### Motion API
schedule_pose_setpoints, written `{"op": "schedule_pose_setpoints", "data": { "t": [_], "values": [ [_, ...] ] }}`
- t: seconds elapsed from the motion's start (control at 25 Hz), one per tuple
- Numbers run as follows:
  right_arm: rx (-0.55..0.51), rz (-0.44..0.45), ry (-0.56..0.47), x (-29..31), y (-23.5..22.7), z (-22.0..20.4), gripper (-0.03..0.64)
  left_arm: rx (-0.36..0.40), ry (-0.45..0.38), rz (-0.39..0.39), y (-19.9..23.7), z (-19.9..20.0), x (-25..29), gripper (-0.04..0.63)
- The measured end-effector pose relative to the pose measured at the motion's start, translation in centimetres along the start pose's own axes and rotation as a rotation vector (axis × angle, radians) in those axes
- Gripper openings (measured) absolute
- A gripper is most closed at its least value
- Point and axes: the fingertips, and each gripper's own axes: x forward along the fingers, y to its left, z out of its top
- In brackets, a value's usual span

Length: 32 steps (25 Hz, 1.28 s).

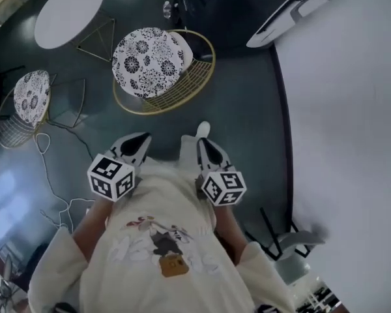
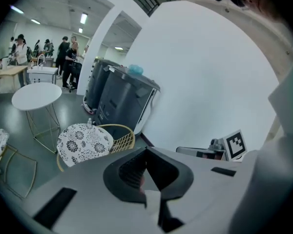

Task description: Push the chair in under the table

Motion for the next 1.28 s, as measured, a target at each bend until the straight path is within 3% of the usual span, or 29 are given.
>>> {"op": "schedule_pose_setpoints", "data": {
  "t": [0.16, 0.28, 0.4, 0.6, 0.76, 1.04, 1.12, 1.28],
  "values": [
    [-0.026, 0.078, 0.013, -0.9, -7.2, 5.3, 0.009, 0.005, -0.03, 0.089, -4.3, 3.6, 5.0, 0.009],
    [-0.131, 0.148, 0.04, -1.1, -10.1, 8.9, 0.009, 0.017, -0.091, 0.144, -6.6, 5.8, 6.8, 0.009],
    [-0.152, 0.22, 0.072, 0.1, -11.3, 11.2, 0.009, -0.004, -0.125, 0.214, -6.3, 6.8, 6.9, 0.009],
    [-0.292, 0.301, 0.196, 4.2, -9.6, 10.6, 0.009, -0.083, -0.164, 0.278, -3.6, 6.9, 6.8, 0.009],
    [-0.43, 0.442, 0.3, 7.5, -4.9, 10.3, 0.009, -0.141, -0.176, 0.274, 0.3, 6.9, 8.0, 0.009],
    [-0.686, 0.57, 0.52, 14.0, -2.8, 7.4, 0.012, -0.011, -0.068, 0.262, 6.1, 5.8, 11.0, 0.012],
    [-0.715, 0.59, 0.555, 15.6, -3.5, 6.2, 0.035, -0.074, -0.038, 0.242, 7.2, 3.9, 12.4, 0.014],
    [-0.73, 0.563, 0.597, 18.4, -5.0, 4.9, 0.091, -0.327, -0.068, 0.205, 9.8, 0.5, 14.3, 0.093]
  ]
}}
